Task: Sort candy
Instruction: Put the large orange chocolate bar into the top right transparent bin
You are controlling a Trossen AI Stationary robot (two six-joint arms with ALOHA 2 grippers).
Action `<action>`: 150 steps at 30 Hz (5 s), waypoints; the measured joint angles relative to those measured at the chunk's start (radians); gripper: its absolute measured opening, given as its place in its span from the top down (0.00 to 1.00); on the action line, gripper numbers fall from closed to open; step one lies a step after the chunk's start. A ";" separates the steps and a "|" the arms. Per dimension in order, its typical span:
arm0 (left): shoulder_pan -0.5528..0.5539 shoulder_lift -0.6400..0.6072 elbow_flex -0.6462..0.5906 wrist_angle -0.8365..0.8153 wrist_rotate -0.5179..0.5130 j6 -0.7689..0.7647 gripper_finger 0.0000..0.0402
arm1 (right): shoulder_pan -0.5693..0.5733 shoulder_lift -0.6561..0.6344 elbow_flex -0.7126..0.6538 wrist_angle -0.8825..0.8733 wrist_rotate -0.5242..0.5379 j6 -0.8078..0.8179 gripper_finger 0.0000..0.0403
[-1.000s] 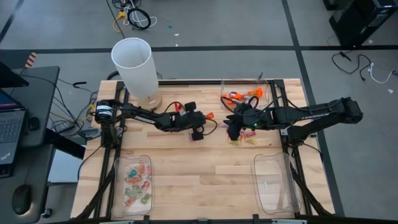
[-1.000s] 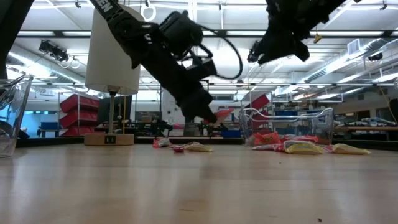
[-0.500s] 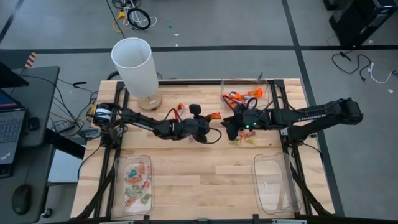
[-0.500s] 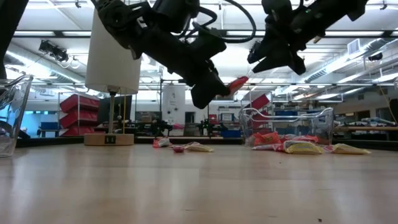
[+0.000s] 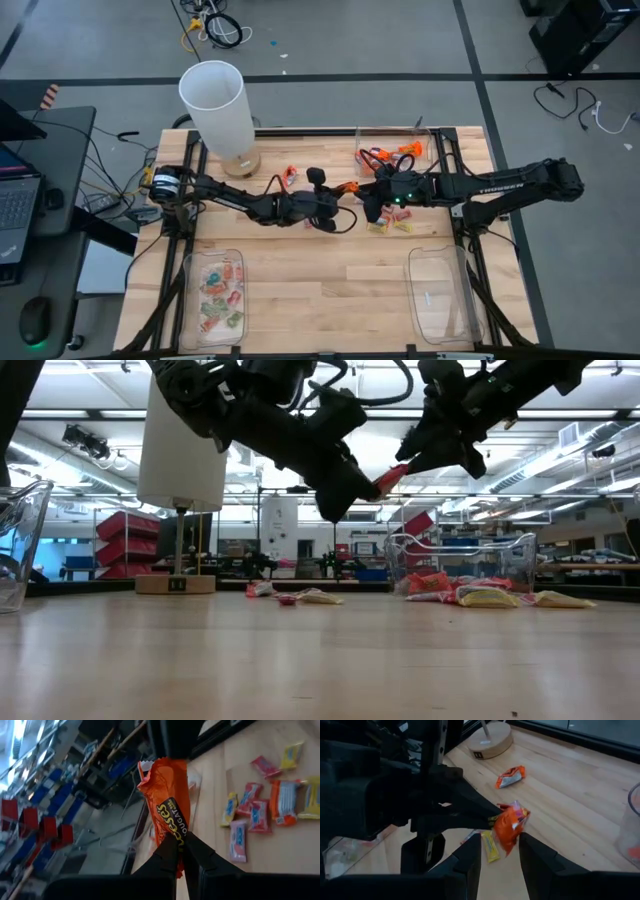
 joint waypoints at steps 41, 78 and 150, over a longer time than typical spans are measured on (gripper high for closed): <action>-0.003 0.000 0.003 -0.044 -0.086 -0.146 0.74 | 0.003 0.001 0.000 0.021 0.038 -0.083 1.00; -0.047 0.000 0.000 -0.174 -0.325 -0.196 0.62 | -0.720 -0.131 0.002 -0.346 -0.286 -0.213 1.00; -0.072 -0.383 0.002 -0.986 -0.094 -0.610 0.62 | -0.465 -0.105 0.220 -0.606 -0.225 -0.345 0.74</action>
